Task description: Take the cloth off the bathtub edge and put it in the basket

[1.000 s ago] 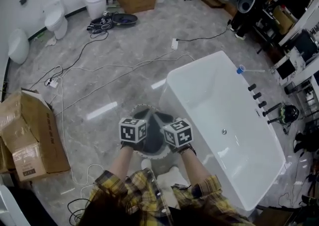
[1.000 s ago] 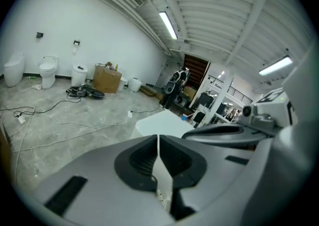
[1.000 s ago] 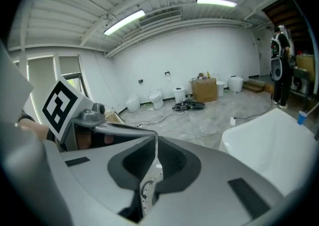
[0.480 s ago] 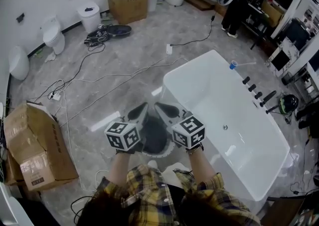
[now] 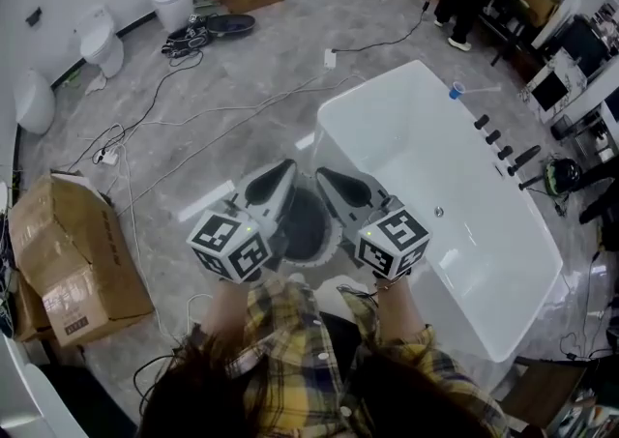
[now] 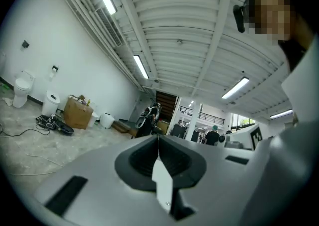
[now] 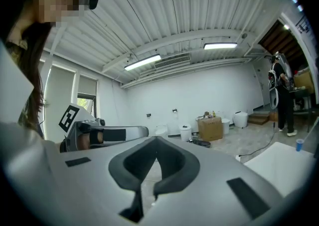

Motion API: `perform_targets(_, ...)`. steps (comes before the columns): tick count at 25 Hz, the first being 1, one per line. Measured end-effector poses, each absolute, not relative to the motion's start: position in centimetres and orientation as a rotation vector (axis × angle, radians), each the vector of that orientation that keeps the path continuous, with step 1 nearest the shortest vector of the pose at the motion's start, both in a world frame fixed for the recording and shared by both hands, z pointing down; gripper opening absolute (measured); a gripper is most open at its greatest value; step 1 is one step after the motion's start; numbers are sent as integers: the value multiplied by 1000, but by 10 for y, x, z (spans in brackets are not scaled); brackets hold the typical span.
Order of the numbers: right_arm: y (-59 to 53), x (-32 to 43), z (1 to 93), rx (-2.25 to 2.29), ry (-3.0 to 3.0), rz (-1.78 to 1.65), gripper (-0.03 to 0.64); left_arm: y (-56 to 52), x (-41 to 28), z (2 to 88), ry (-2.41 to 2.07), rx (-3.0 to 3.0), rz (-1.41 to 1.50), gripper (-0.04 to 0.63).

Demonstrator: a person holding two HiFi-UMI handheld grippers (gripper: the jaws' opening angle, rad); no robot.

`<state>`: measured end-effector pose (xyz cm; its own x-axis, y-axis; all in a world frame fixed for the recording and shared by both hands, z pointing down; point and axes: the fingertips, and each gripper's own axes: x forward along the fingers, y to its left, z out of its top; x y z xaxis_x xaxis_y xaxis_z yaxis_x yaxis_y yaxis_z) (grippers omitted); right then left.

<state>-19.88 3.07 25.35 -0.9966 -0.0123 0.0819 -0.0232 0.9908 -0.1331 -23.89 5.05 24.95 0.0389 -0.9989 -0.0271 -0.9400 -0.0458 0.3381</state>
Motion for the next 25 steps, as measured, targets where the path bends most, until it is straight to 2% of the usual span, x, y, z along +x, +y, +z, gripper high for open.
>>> perform_targets(10, 32, -188, 244, 23, -3068, 164, 15, 52, -212, 238, -2002, 2166, -335, 23)
perform_targets(25, 44, -201, 250, -59, -3036, 146, 15, 60, -226, 241, -2040, 2132, -375, 23)
